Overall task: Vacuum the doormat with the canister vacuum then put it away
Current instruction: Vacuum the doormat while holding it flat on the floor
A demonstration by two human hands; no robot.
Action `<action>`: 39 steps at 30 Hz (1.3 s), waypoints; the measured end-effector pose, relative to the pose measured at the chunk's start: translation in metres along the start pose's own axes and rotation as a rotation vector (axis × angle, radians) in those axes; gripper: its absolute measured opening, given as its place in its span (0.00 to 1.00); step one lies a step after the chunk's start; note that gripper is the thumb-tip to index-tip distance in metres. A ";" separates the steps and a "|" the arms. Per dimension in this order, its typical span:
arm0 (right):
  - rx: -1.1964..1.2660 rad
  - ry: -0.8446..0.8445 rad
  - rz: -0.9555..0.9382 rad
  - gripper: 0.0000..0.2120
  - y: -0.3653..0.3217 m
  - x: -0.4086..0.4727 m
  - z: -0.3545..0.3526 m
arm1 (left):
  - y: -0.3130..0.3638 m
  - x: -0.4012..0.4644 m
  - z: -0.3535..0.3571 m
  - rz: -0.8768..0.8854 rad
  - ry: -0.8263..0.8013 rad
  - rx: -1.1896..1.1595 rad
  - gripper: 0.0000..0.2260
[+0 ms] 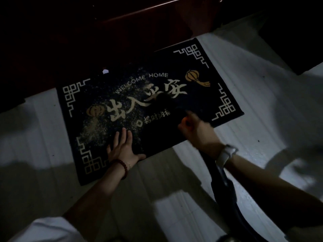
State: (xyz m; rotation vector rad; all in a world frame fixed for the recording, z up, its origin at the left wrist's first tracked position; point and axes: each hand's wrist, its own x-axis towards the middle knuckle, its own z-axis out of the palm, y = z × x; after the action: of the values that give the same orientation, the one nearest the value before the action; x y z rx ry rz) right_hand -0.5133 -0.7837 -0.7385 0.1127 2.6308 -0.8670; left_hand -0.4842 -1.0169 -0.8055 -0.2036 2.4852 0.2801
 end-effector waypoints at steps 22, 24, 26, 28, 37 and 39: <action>-0.090 -0.092 0.099 0.26 0.051 -0.093 -0.008 | 0.011 -0.004 0.002 0.011 -0.011 0.149 0.43; -0.050 -0.047 0.157 0.25 0.065 -0.087 -0.030 | 0.013 -0.006 0.005 0.006 0.007 0.142 0.41; 0.001 0.032 0.179 0.24 0.077 -0.080 -0.051 | 0.015 -0.007 0.006 0.013 0.016 0.133 0.40; 0.093 0.109 0.194 0.23 0.082 -0.073 -0.067 | 0.016 -0.006 0.005 0.019 0.000 0.126 0.39; -0.007 -0.028 0.099 0.25 0.062 -0.073 -0.029 | 0.015 -0.001 0.005 0.025 -0.019 0.127 0.40; -0.101 -0.073 0.072 0.27 0.058 -0.086 -0.015 | 0.014 -0.001 0.006 0.024 -0.019 0.127 0.40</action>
State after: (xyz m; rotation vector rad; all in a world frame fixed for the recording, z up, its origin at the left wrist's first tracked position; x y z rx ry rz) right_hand -0.4274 -0.7249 -0.7277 0.1461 2.5794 -0.6996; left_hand -0.4830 -1.0014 -0.8074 -0.1183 2.4774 0.1323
